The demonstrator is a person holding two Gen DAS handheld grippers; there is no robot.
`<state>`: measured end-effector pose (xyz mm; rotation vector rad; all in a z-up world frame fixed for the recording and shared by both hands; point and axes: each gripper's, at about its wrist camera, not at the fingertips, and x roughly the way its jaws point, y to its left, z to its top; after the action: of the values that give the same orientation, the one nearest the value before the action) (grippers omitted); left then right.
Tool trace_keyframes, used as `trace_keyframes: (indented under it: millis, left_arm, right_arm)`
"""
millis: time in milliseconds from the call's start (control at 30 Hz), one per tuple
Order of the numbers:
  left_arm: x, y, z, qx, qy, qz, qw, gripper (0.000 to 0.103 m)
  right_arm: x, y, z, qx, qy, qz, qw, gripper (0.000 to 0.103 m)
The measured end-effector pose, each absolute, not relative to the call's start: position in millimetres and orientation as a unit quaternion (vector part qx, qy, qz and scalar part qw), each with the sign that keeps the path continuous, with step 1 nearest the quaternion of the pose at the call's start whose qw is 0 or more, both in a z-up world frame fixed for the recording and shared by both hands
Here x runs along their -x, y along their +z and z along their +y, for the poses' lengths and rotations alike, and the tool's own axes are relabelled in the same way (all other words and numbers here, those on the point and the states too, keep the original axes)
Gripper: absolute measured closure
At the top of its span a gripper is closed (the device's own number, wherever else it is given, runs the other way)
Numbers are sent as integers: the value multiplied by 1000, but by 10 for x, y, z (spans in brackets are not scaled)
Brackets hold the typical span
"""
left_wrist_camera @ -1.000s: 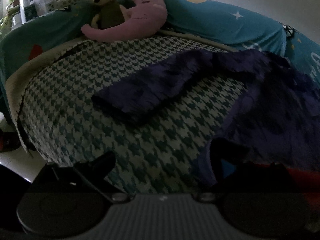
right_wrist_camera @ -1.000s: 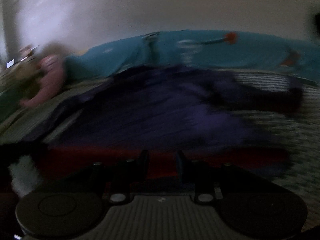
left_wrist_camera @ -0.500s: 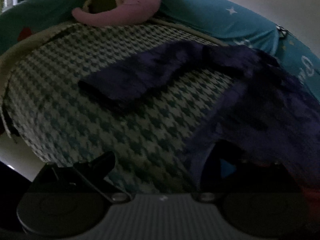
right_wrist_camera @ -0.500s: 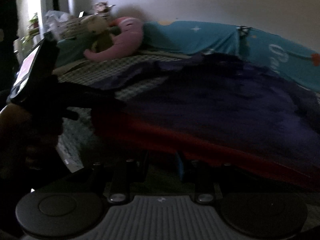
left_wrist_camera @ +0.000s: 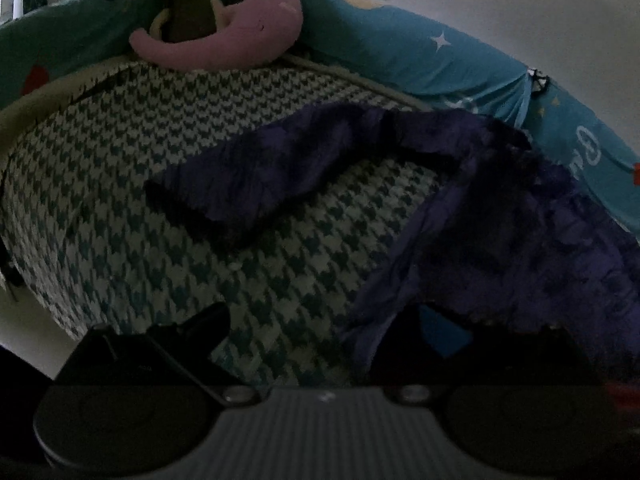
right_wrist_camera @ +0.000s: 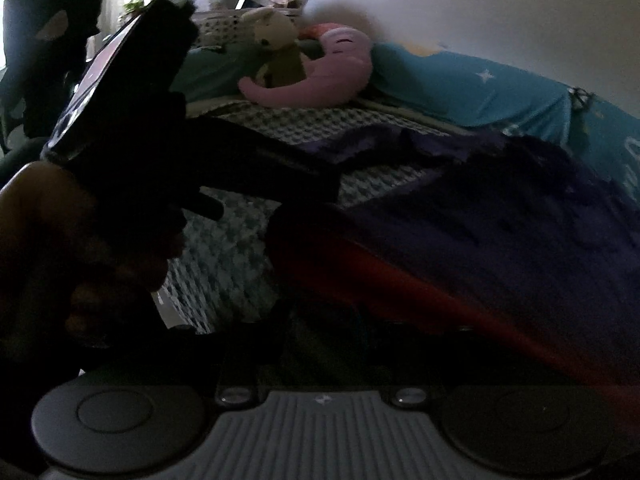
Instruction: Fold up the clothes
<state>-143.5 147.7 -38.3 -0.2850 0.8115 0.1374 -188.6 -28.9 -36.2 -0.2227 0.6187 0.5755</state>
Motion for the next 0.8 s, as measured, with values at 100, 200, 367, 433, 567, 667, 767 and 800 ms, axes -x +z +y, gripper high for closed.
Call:
trace_keyframes:
  millis: [100, 200, 367, 433, 567, 667, 767, 800]
  left_arm:
    - [1436, -395, 1548, 149, 73, 395, 904, 0]
    - [1440, -404, 1597, 153, 79, 396, 902, 0]
    - [1440, -410, 1627, 145, 88, 398, 901, 0]
    - [1446, -408, 1646, 144, 93, 398, 901, 0]
    - [1464, -374, 1665, 143, 93, 392, 904, 0]
    - [1468, -328, 1657, 133, 97, 384, 908, 0]
    - [1481, -239, 1700, 137, 109, 369, 913, 0]
    - [1487, -195, 1718, 135, 116, 362, 915, 0]
  right_arm:
    - [1798, -405, -189, 120, 282, 301, 903, 62]
    - [1718, -440, -78, 131, 282, 299, 902, 62]
    - [1583, -530, 8, 144, 253, 300, 909, 89]
    - [1531, -524, -6, 133, 246, 300, 912, 96]
    - [1482, -457, -34, 103, 246, 303, 915, 98]
    - [1467, -383, -48, 71, 262, 305, 913, 98]
    - [1473, -305, -36, 50, 282, 299, 910, 98]
    - [1479, -279, -30, 43, 290, 296, 909, 98]
